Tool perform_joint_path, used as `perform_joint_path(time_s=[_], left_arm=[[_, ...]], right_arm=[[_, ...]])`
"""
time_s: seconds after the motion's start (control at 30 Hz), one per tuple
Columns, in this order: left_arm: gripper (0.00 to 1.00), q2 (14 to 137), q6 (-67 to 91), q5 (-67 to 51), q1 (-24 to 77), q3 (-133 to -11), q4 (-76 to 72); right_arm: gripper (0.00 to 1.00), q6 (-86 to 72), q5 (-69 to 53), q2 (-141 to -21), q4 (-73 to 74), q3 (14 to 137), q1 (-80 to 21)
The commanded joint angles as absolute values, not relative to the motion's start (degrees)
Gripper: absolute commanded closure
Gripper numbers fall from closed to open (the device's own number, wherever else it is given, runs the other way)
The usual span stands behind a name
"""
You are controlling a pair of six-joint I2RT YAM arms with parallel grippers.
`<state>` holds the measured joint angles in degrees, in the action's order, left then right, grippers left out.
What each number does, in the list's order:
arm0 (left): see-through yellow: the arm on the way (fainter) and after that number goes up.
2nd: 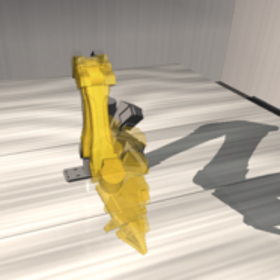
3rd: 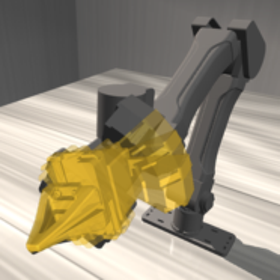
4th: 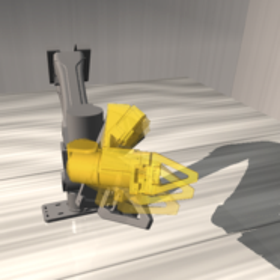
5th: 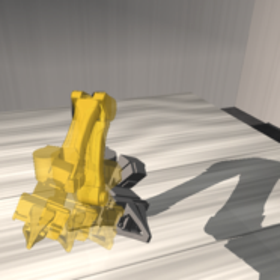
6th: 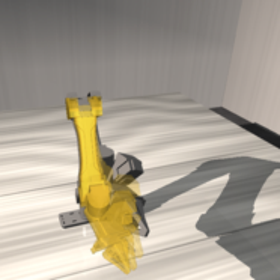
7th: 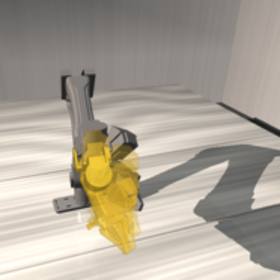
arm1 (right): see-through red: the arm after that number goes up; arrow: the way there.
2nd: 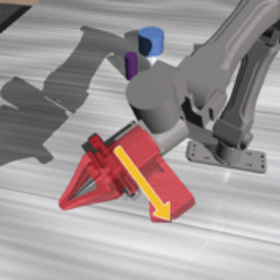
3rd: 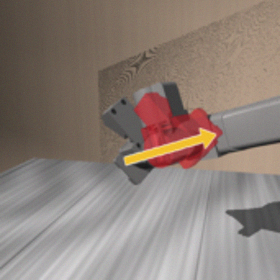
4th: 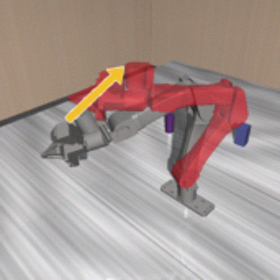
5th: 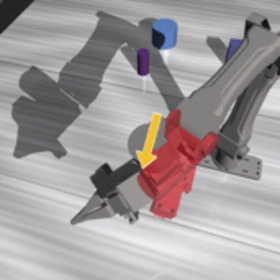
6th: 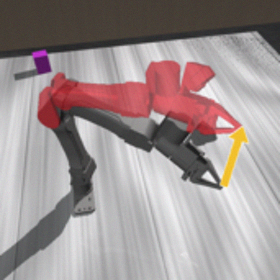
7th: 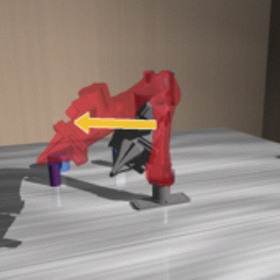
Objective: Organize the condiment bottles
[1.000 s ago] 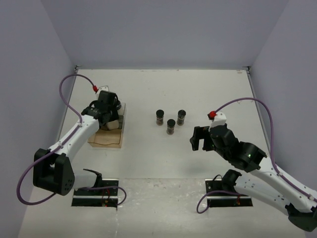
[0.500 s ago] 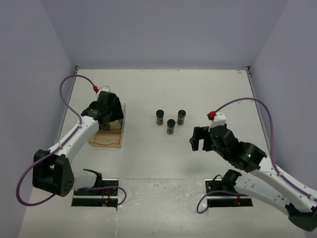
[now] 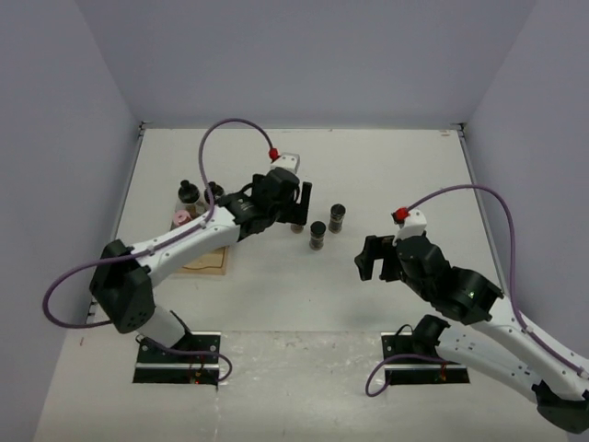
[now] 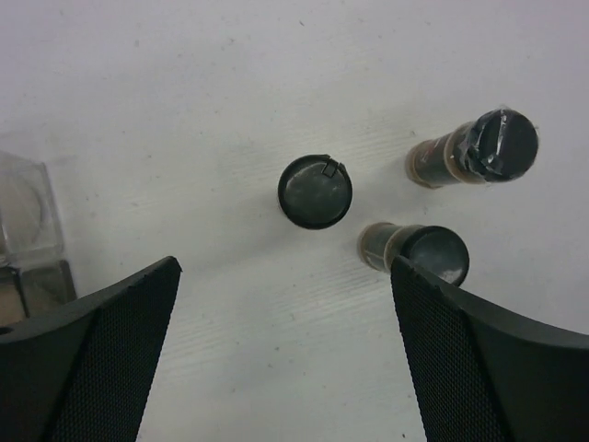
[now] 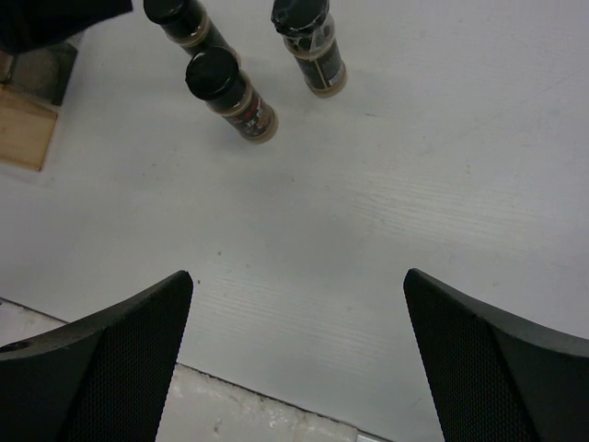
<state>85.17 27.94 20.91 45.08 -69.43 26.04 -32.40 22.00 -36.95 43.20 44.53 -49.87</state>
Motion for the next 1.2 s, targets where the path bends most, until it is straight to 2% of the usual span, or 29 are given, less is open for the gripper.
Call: perform_joint_path(time_s=[0.0,0.17,0.3,0.53,0.73,0.8,0.83,0.9,0.97,1.0,1.17], left_arm=[[0.04,91.22,26.46,23.82,45.79,-74.78,24.79],[0.19,98.08,25.05,22.24,45.79,-80.23,24.26],[0.22,101.16,24.7,21.97,45.79,-81.82,24.35],[0.36,105.38,24.96,23.11,45.79,-82.7,24.78],[0.38,105.64,25.49,24.7,45.62,-83.14,26.37],[0.51,105.65,25.4,24.96,45.62,-83.41,26.72],[0.67,105.64,25.4,25.13,45.62,-83.5,26.89],[0.85,104.95,25.58,25.66,45.53,-83.76,27.59],[0.91,104.15,25.93,26.45,45.53,-83.85,28.04],[0.99,103.19,25.93,26.89,45.53,-83.93,28.56],[1.0,98.1,27.59,31.19,45.44,-84.82,34.35]], right_arm=[[0.01,-33.31,23.56,-36.04,42.19,43.77,-50.27],[0.01,-32.96,22.85,-37.79,42.1,43.77,-50.45],[0.01,-32.96,22.68,-39.37,42.45,44.3,-50.62],[0.01,-32.96,22.85,-38.5,42.19,43.95,-50.71],[0.01,-33.05,23.11,-38.94,42.28,44.12,-50.71],[0.01,-32.96,23.2,-38.94,42.45,44.21,-50.71],[0.01,-33.05,23.2,-38.94,42.45,44.21,-50.71],[0.01,-33.05,23.38,-38.94,42.45,44.21,-50.71],[0.01,-33.22,23.47,-38.85,42.54,44.21,-50.71],[0.01,-33.22,23.55,-38.85,42.63,44.21,-50.71],[0.01,-33.31,23.73,-38.41,42.54,44.12,-50.71]])
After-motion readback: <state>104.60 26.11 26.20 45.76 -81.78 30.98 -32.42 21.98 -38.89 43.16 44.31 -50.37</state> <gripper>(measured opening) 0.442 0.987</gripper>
